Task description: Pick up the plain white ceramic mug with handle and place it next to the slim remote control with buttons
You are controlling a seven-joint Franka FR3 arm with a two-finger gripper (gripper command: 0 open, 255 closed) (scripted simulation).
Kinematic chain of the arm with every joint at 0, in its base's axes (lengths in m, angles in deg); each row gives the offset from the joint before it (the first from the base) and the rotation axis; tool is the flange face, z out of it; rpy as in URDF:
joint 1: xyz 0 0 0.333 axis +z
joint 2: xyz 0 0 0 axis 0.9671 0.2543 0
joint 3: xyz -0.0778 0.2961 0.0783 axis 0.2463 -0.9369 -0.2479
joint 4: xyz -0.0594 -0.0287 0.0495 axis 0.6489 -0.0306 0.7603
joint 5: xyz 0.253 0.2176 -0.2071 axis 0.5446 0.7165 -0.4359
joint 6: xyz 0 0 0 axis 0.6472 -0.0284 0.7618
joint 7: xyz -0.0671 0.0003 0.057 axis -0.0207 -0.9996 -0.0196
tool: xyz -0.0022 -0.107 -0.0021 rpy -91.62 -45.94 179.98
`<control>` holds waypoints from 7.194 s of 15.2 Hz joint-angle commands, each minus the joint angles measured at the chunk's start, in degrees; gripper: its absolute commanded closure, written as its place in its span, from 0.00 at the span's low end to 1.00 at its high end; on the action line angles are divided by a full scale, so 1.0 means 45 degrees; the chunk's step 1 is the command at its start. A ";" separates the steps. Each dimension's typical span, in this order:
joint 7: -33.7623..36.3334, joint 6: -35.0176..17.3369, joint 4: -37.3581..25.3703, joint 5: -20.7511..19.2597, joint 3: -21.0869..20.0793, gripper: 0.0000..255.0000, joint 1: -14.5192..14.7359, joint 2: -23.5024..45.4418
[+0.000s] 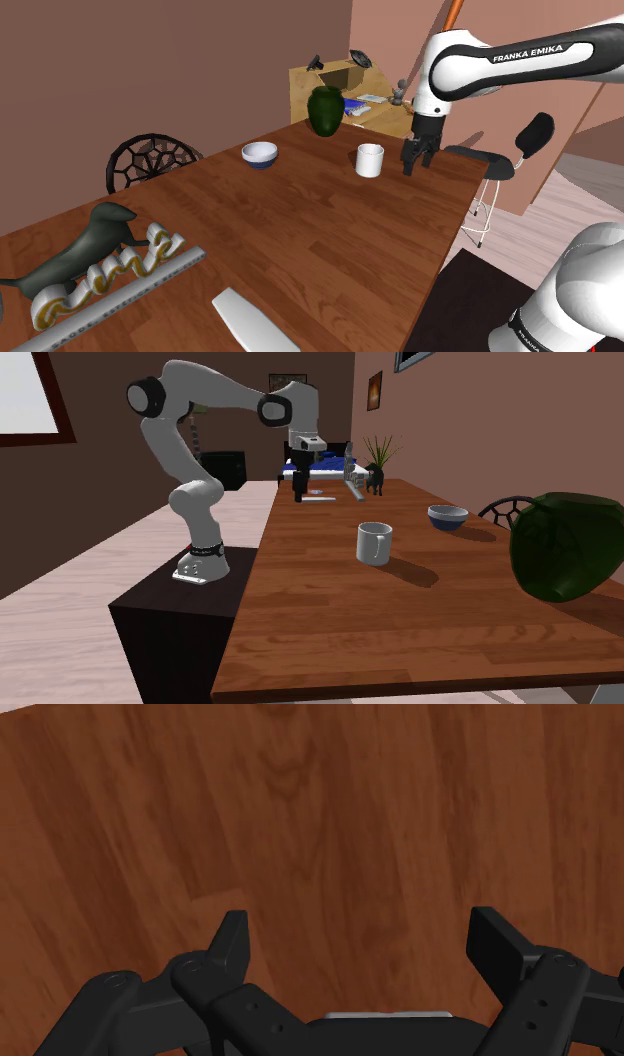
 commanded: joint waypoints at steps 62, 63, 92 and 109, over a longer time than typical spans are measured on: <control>-0.1247 -0.1821 -0.8652 -0.0038 0.0478 1.00 -0.0210 0.8234; -0.1245 -0.1653 -0.8808 -0.0041 0.0480 1.00 -0.0212 0.8223; 0.2601 -0.0179 -0.5382 -0.0733 -0.1370 1.00 0.1662 0.3374; 0.7387 0.0316 -0.3177 0.0098 -0.4627 1.00 0.3548 0.0770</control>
